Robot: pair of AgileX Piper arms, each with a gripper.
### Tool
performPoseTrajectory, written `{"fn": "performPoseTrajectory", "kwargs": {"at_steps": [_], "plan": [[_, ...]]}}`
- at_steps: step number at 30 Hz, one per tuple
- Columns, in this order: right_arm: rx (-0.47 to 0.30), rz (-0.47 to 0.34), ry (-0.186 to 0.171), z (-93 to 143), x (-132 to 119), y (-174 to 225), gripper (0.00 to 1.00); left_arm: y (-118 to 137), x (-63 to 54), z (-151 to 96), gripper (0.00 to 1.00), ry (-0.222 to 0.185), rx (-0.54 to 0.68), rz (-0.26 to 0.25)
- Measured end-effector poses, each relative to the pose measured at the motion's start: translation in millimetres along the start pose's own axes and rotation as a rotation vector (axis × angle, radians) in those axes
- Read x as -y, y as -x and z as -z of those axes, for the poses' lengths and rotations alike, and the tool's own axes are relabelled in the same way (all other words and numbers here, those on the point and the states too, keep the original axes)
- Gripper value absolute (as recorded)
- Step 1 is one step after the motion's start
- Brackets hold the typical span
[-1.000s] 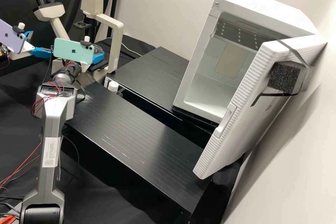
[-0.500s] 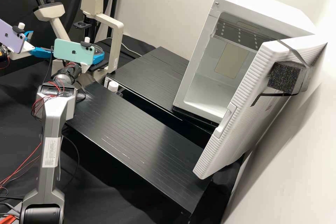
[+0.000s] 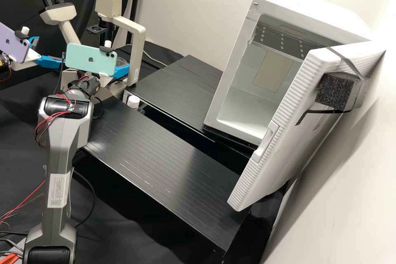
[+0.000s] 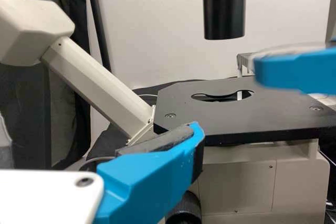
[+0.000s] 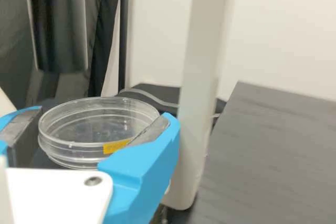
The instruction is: Move the petri dish to the bench.
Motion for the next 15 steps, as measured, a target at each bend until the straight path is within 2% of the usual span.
{"fn": "performPoseTrajectory", "kwargs": {"at_steps": [5,10,15], "plan": [[-0.017,-0.043,0.004,-2.1,-10.5,22.4,0.0,0.0,0.0,0.0,1.0,0.0,0.0,0.0],[-0.017,-0.069,-0.008,-9.6,-17.8,48.1,0.0,0.0,0.0,0.0,1.0,0.0,0.0,0.0],[-0.01,-0.104,0.01,-21.4,-28.6,87.8,0.0,0.0,0.0,0.0,1.0,0.0,0.0,0.0]]}}
